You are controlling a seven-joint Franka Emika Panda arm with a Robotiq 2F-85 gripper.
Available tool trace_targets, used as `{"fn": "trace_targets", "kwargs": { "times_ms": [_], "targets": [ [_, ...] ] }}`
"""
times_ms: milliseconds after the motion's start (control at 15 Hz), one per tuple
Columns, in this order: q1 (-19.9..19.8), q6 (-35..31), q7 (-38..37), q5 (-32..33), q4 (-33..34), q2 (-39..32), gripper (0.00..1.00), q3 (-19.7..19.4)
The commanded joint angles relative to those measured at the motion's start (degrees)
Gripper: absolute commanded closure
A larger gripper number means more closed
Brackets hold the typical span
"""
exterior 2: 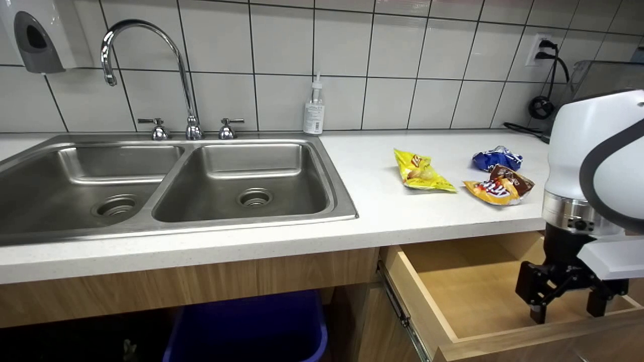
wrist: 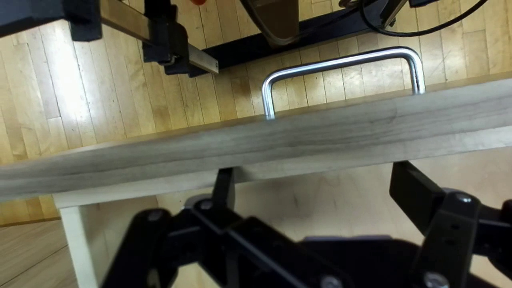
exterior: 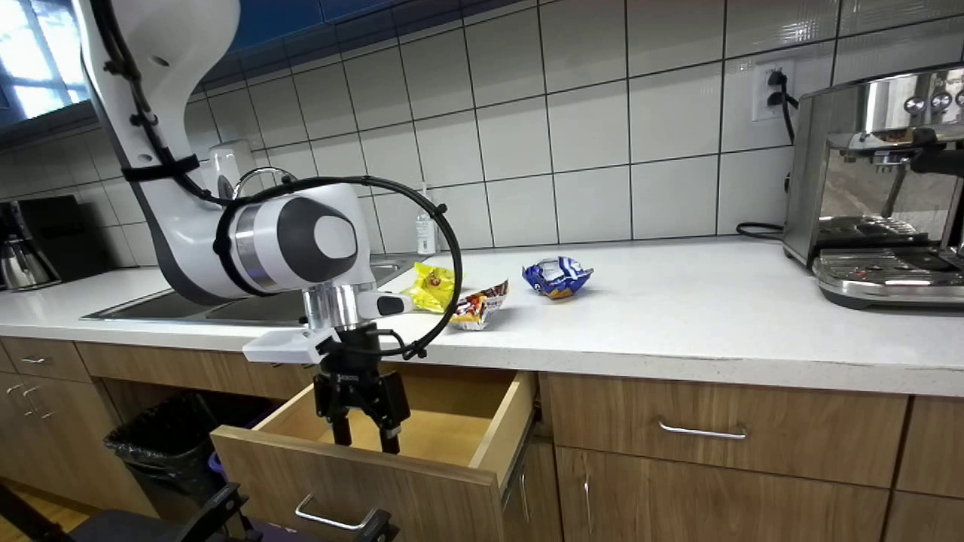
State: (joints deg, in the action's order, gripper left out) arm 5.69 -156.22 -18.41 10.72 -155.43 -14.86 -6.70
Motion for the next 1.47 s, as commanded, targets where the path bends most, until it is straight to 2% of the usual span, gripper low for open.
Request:
{"fn": "trace_targets", "kwargs": {
  "times_ms": [0, 467, 600, 733, 1400],
  "targets": [
    [0.6, 2.3, -0.9, -0.4, -3.5, 3.6, 0.00, 0.0],
    [1.0, 3.5, -1.7, 0.6, -5.5, 5.3, 0.00, -0.2],
    [0.9, 5.0, -1.6, 0.1, -3.3, 4.3, 0.00, 0.2],
    [1.0, 5.3, -2.0, 0.5, -5.2, 6.7, 0.00, 0.1],
    [-0.7, 11.5, -3.7, 0.3, -4.2, 16.1, 0.00, 2.6]
  ]
}}
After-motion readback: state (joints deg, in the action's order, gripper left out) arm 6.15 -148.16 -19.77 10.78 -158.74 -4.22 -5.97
